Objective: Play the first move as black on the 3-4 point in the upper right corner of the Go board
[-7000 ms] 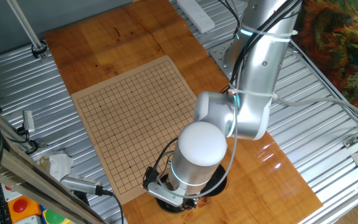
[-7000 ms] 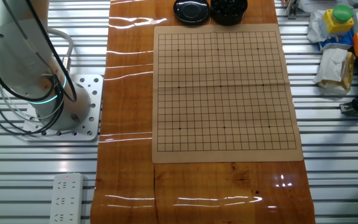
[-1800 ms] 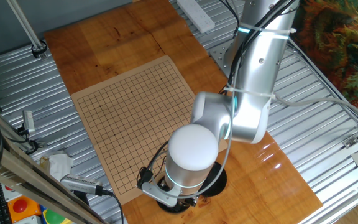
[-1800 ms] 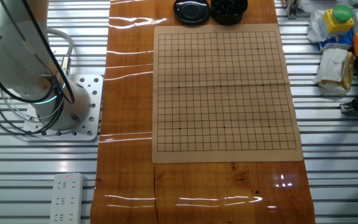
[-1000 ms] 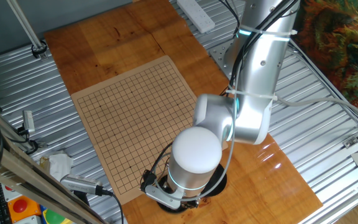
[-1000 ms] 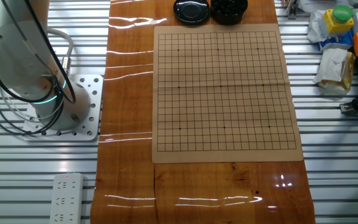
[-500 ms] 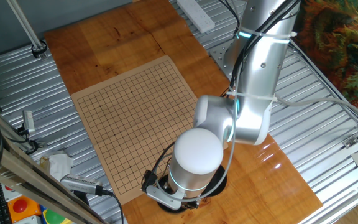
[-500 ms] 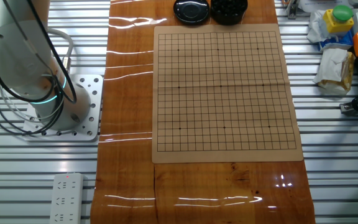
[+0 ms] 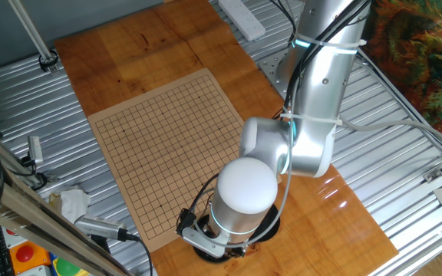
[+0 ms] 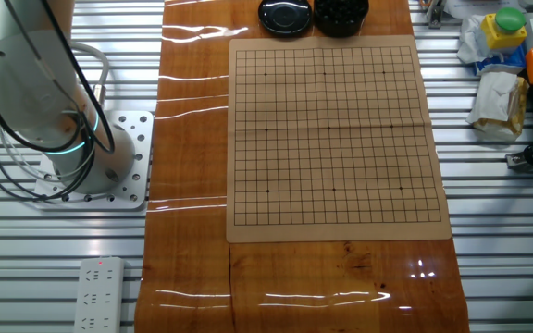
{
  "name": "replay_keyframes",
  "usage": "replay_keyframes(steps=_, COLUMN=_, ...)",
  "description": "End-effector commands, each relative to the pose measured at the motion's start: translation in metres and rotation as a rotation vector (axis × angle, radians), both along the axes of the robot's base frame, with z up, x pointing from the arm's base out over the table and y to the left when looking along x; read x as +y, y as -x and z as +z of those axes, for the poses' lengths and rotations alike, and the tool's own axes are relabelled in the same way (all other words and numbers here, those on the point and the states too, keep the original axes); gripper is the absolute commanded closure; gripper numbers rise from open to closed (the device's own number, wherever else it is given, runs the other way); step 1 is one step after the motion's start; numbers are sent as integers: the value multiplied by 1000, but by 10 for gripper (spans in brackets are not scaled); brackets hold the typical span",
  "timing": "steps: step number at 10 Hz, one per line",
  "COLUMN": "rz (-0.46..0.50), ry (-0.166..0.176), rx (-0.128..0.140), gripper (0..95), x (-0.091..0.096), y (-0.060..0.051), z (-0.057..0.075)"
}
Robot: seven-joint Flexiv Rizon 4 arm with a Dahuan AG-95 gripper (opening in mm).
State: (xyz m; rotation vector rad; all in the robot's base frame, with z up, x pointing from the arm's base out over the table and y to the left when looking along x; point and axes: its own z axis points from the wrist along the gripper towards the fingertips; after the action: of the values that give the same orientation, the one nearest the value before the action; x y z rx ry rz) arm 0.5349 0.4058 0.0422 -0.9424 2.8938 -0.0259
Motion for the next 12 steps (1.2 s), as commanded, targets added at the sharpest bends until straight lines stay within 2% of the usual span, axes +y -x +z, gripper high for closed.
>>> replay_keyframes(steps=1, rz=10, ry=2, rx=-5, gripper=570, x=0, y=0, z=0)
replay_keyframes(steps=8, rz=107, ry=9, rx=-16, gripper=570, x=0, y=0, z=0)
replay_keyframes(steps=12, rz=111, ry=0, rx=-17, gripper=570, x=0, y=-1, z=0)
